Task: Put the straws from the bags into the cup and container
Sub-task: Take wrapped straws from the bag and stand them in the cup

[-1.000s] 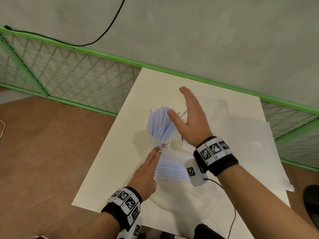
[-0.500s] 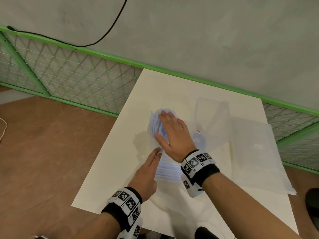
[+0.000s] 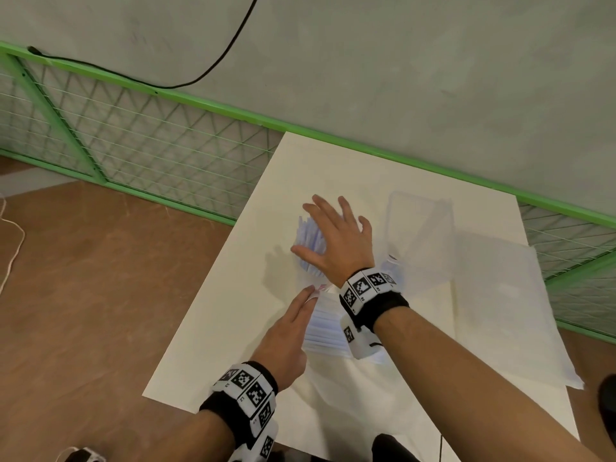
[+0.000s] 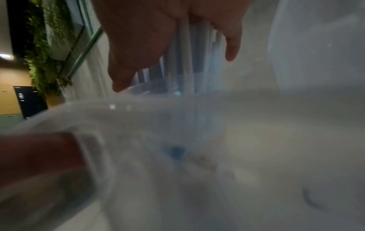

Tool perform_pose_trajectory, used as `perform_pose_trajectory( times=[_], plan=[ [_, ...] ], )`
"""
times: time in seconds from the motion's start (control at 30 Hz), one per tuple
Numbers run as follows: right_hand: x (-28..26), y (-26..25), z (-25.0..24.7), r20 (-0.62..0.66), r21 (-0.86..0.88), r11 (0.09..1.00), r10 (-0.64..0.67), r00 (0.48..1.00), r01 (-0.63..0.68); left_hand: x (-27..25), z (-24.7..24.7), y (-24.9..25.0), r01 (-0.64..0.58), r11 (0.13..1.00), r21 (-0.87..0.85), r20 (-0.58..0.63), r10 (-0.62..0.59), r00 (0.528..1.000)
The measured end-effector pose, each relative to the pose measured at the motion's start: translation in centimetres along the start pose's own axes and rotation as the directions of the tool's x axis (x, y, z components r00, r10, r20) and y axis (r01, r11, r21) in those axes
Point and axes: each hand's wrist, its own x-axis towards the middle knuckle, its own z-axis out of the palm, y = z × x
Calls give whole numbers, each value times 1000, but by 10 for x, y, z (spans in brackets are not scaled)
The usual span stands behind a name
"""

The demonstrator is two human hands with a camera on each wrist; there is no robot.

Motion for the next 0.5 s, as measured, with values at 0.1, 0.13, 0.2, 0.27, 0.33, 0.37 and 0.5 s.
perform_pose_trajectory(
  times=[0.1, 0.13, 0.2, 0.27, 0.33, 0.37, 0.5],
  plan=[
    [8, 4, -2, 48, 17, 1000, 21, 999, -22, 0, -2, 2, 3, 1000, -6, 2, -3, 1000],
    [12, 3, -2, 60, 13, 1000, 6, 998, -7, -1, -3, 2, 1, 1000, -5, 4, -1, 1000],
    [18, 0, -3, 74, 0, 999, -39, 996, 39, -1, -3, 3, -8, 1000, -1, 8, 8, 1000],
    [22, -4, -2, 66, 3, 995, -101, 993, 101, -2, -4, 3, -18, 1000, 0, 10, 18, 1000],
    [22, -4, 1, 22, 40, 986, -161, 987, 161, -2, -4, 4, -22, 1000, -1, 11, 22, 1000],
    [22, -3, 3, -13, 81, 981, -174, 985, 174, -2, -5, 4, -24, 1000, -3, 10, 24, 1000],
    [25, 9, 2, -170, 349, 926, -87, 982, 142, -2, -6, 4, -52, 999, -3, -2, 52, 999]
  ],
)
